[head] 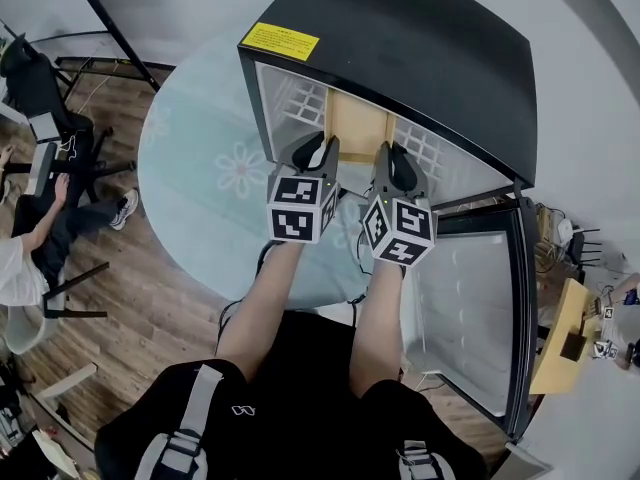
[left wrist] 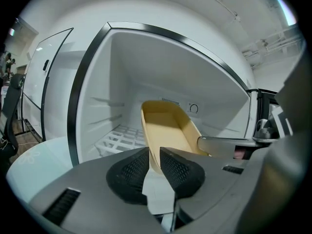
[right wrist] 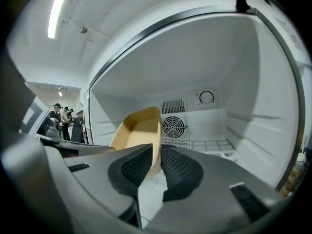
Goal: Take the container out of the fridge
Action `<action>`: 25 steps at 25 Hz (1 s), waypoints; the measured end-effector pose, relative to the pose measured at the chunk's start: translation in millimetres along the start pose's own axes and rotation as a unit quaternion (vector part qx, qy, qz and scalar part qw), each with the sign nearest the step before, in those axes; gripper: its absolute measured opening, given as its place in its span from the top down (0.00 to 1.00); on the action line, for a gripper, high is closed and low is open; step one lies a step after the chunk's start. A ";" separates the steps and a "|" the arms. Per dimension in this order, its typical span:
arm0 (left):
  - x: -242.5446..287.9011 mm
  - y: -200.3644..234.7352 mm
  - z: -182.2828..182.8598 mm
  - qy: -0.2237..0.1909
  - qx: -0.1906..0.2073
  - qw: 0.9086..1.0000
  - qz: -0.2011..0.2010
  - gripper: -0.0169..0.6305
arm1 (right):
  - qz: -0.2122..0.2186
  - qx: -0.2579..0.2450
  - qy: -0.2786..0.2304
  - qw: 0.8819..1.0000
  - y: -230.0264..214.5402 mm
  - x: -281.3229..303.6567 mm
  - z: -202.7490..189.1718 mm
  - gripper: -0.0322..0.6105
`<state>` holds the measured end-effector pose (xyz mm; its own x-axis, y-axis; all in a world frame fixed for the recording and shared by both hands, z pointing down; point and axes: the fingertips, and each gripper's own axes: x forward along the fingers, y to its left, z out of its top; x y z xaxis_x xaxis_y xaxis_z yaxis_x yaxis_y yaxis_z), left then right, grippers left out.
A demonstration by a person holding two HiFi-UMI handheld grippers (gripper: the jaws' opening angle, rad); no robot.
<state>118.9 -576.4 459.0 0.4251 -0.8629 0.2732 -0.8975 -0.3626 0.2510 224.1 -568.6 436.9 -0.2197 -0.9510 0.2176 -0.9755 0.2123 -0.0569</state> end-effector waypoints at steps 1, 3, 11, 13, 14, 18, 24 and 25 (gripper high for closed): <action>-0.6 0.3 -2.8 0.004 0.000 1.000 -0.001 0.88 | -0.001 0.000 0.007 1.000 0.9 -0.2 -4.4 0.86; -2.0 1.4 -8.1 0.011 0.003 1.000 0.001 0.95 | -0.003 0.002 0.022 1.000 0.9 -1.1 -14.6 0.86; -18.7 -4.5 -8.2 0.007 0.014 1.000 -0.005 0.95 | -0.006 0.009 0.021 1.000 6.1 -17.1 -17.8 0.87; -27.1 -8.1 -5.8 0.001 0.016 1.000 -0.007 0.95 | -0.006 0.011 0.013 1.000 8.4 -25.2 -14.6 0.87; -31.5 -10.8 -5.5 -0.002 0.018 1.000 -0.009 0.95 | -0.008 0.013 0.009 1.000 8.8 -29.8 -13.3 0.88; -53.3 -23.5 -6.5 -0.012 0.024 0.999 -0.018 0.95 | -0.013 0.014 -0.006 1.000 11.5 -52.4 -10.6 0.89; -93.4 -44.9 -9.2 -0.033 0.032 0.998 -0.031 0.95 | -0.005 0.024 -0.037 0.999 18.9 -96.4 -6.3 0.89; -101.1 -48.7 -11.0 -0.036 0.033 0.998 -0.033 0.95 | -0.002 0.025 -0.041 0.999 20.6 -104.8 -6.9 0.89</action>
<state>120.9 -467.7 429.4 0.4755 -0.8587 0.1910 -0.8751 -0.4395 0.2028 227.0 -463.0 419.6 -0.2115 -0.9678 0.1367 -0.9745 0.1980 -0.1059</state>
